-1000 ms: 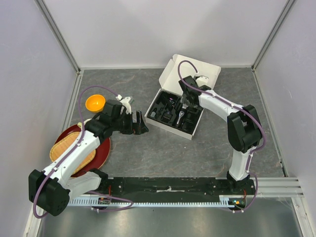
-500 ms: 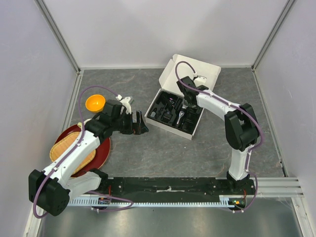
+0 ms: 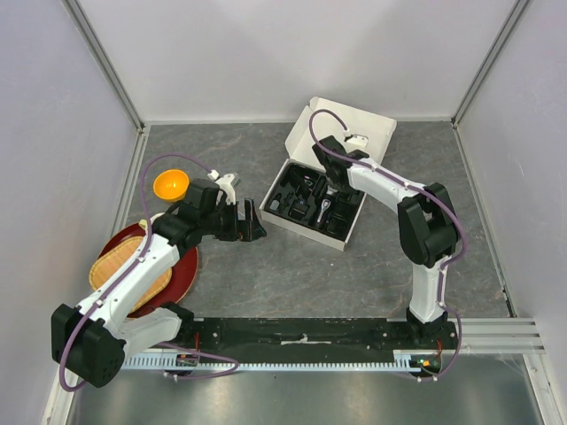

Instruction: Sort the hair-cutting tools

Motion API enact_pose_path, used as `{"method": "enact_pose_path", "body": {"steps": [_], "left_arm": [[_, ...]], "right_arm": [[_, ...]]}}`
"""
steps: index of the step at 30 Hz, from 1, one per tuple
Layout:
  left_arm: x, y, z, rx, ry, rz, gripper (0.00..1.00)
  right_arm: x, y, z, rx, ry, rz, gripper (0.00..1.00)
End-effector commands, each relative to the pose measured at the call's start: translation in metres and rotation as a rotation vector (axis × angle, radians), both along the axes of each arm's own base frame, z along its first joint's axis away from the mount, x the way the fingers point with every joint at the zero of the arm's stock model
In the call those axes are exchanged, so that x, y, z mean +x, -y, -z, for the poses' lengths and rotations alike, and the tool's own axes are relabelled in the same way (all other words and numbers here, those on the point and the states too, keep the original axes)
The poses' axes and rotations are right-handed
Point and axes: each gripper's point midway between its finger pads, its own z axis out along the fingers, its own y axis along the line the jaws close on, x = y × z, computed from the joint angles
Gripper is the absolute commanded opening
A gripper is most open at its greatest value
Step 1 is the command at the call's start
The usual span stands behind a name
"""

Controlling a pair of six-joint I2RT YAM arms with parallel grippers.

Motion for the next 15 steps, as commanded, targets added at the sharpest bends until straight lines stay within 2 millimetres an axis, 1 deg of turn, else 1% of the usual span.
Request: {"method": "enact_pose_path", "body": {"steps": [1, 2, 4, 5, 8, 12, 13, 15], "left_arm": [[0.005, -0.001, -0.008, 0.002, 0.033, -0.002, 0.93], [0.005, -0.001, -0.008, 0.003, 0.031, -0.002, 0.93], [0.005, -0.001, -0.008, 0.002, 0.033, -0.002, 0.93], [0.005, -0.001, -0.008, 0.002, 0.033, -0.002, 0.93], [0.005, -0.001, -0.008, 0.001, 0.032, -0.003, 0.93], [0.005, -0.001, -0.007, 0.003, 0.029, -0.003, 0.93], [0.005, -0.001, -0.008, 0.002, 0.032, -0.004, 0.93], [0.005, -0.001, -0.007, 0.003, 0.029, -0.003, 0.93]], "right_arm": [[0.003, 0.008, 0.003, -0.050, -0.018, 0.025, 0.32], [0.005, 0.008, -0.002, -0.050, -0.008, 0.025, 0.39], [0.007, 0.007, -0.007, -0.047, 0.002, 0.018, 0.47], [0.008, 0.005, -0.011, -0.042, 0.009, 0.015, 0.53], [0.011, 0.002, -0.020, -0.032, 0.026, 0.005, 0.59], [0.013, -0.002, -0.032, -0.018, 0.050, -0.009, 0.59], [0.014, -0.005, -0.036, -0.013, 0.060, -0.013, 0.57], [0.015, -0.009, -0.042, -0.006, 0.071, -0.030, 0.54]]}}
